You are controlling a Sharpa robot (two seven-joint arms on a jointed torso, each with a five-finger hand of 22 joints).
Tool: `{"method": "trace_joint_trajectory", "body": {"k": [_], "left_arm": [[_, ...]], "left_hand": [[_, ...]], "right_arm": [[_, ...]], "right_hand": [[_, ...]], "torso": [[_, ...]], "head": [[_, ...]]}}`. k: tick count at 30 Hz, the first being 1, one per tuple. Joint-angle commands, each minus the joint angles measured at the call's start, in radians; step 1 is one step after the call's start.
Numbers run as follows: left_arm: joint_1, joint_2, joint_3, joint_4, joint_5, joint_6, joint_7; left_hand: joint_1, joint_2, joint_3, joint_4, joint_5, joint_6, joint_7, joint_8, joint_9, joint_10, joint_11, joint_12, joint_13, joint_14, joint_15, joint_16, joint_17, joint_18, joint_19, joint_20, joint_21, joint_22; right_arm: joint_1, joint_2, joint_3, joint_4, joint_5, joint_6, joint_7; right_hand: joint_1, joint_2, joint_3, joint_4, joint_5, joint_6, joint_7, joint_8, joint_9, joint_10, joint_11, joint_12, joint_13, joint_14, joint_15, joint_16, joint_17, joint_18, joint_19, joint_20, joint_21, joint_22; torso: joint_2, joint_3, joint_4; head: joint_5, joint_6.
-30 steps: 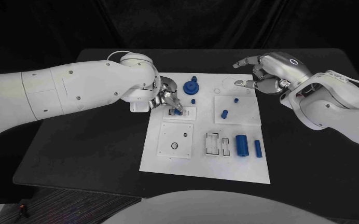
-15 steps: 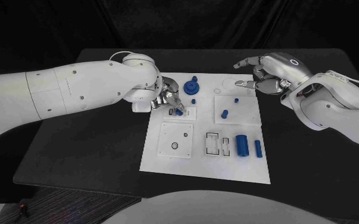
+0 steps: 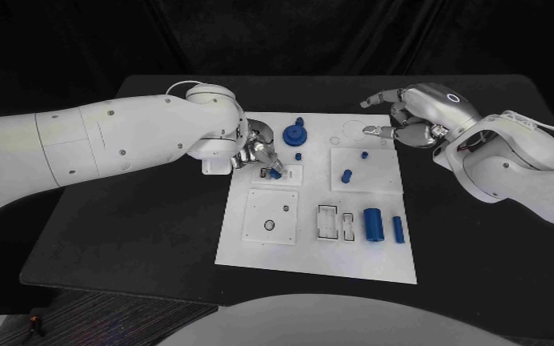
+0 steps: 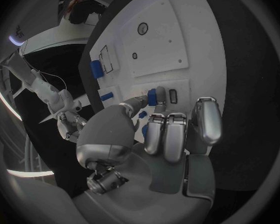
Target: Assemble the parts on the task board
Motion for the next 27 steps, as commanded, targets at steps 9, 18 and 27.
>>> {"method": "trace_joint_trajectory", "body": {"k": [9,18,27], "left_arm": [[-0.004,-0.004,-0.002,0.009,0.006,-0.022,0.011],[-0.004,-0.004,-0.002,0.006,0.006,-0.024,0.013],[-0.004,0.0,-0.001,-0.001,0.006,-0.035,0.017]], "left_hand": [[0.003,0.008,0.011,-0.004,0.002,0.01,-0.001,-0.008,0.001,0.101,-0.002,-0.002,0.256,0.104,0.001,0.003,0.263,-0.003,-0.01,0.0,-0.01,0.003],[0.002,0.008,0.014,-0.004,0.003,0.009,0.0,-0.012,0.001,0.097,-0.002,-0.006,0.251,0.104,0.001,0.003,0.263,-0.002,-0.012,0.0,-0.013,0.001],[0.001,0.009,0.016,-0.004,0.002,0.009,0.0,-0.016,0.0,0.094,-0.001,-0.009,0.248,0.104,0.001,0.003,0.263,-0.002,-0.013,0.0,-0.014,0.0]], "right_arm": [[-0.006,0.0,0.001,-0.002,-0.006,0.007,-0.02],[-0.007,-0.002,0.001,-0.003,-0.006,0.008,-0.021],[-0.009,-0.002,0.001,-0.003,-0.006,0.007,-0.02]], "right_hand": [[0.003,0.005,0.001,-0.008,0.005,0.008,0.0,-0.002,-0.002,0.029,0.006,-0.005,0.183,0.07,0.007,-0.005,0.142,0.012,-0.005,0.001,-0.007,0.142],[0.003,0.005,0.001,-0.008,0.005,0.008,0.0,-0.002,-0.002,0.029,0.006,-0.005,0.183,0.07,0.007,-0.005,0.142,0.012,-0.005,0.001,-0.007,0.142],[0.003,0.005,0.001,-0.008,0.005,0.008,0.0,-0.002,-0.002,0.029,0.006,-0.005,0.183,0.07,0.007,-0.005,0.142,0.012,-0.005,0.001,-0.007,0.142]], "torso": [[0.0,0.0,0.0002],[0.0,0.0,-0.0001],[0.0,0.0,-0.0001]], "head": [[0.0,0.0],[-0.004,0.0],[-0.002,0.0]]}}
